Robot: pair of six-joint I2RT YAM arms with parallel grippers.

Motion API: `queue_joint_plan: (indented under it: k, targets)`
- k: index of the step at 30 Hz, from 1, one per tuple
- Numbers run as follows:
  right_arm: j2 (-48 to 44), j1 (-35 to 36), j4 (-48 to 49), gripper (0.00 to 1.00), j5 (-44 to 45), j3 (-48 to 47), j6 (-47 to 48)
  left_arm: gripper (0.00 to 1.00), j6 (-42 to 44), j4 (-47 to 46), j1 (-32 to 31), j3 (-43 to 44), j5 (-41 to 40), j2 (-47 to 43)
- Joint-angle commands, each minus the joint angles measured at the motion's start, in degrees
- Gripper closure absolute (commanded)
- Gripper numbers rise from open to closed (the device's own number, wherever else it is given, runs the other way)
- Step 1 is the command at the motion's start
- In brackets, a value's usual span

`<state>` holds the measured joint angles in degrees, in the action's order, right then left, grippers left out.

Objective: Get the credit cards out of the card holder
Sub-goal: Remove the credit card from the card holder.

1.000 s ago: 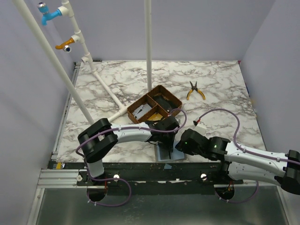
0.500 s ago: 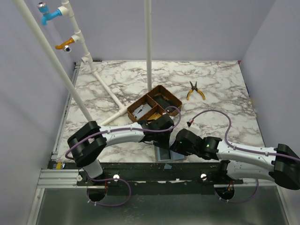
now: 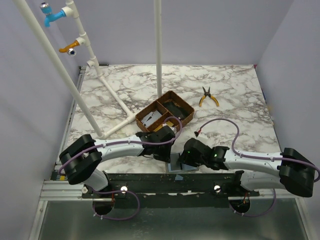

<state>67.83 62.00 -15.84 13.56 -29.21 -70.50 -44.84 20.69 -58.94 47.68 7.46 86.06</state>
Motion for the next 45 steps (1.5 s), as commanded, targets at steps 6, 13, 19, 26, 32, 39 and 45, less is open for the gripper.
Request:
queue_joint_plan:
  k: [6,13,19,26,32,39,45]
  targets:
    - [-0.4,-3.2,8.4,0.66,-5.1,5.6,1.0,0.93,-1.0,-2.9,0.1,-1.5,-0.4,0.3]
    - [-1.7,-3.8,10.7,0.69,-6.3,7.4,0.9,0.93,-1.1,-3.6,0.1,-1.3,0.1,1.6]
    - [-1.8,-4.3,12.3,0.75,-7.3,9.0,0.4,0.94,-1.4,-3.8,0.0,-1.2,0.3,3.1]
    - [-2.5,-5.2,14.7,0.77,-8.7,11.7,-0.3,0.95,-1.5,-4.0,-0.1,-0.9,0.6,4.4]
    - [-3.6,-5.6,19.2,0.79,-10.3,13.8,-0.7,0.96,-1.4,-4.0,-0.2,-0.2,0.8,5.5]
    - [-5.1,-6.3,23.9,0.82,-12.4,16.7,-1.3,0.96,-1.5,-4.0,-0.3,0.4,1.1,6.6]
    - [-7.2,-6.9,24.7,0.89,-12.4,19.0,-2.7,0.96,-1.8,-3.1,-0.4,0.3,0.3,6.8]
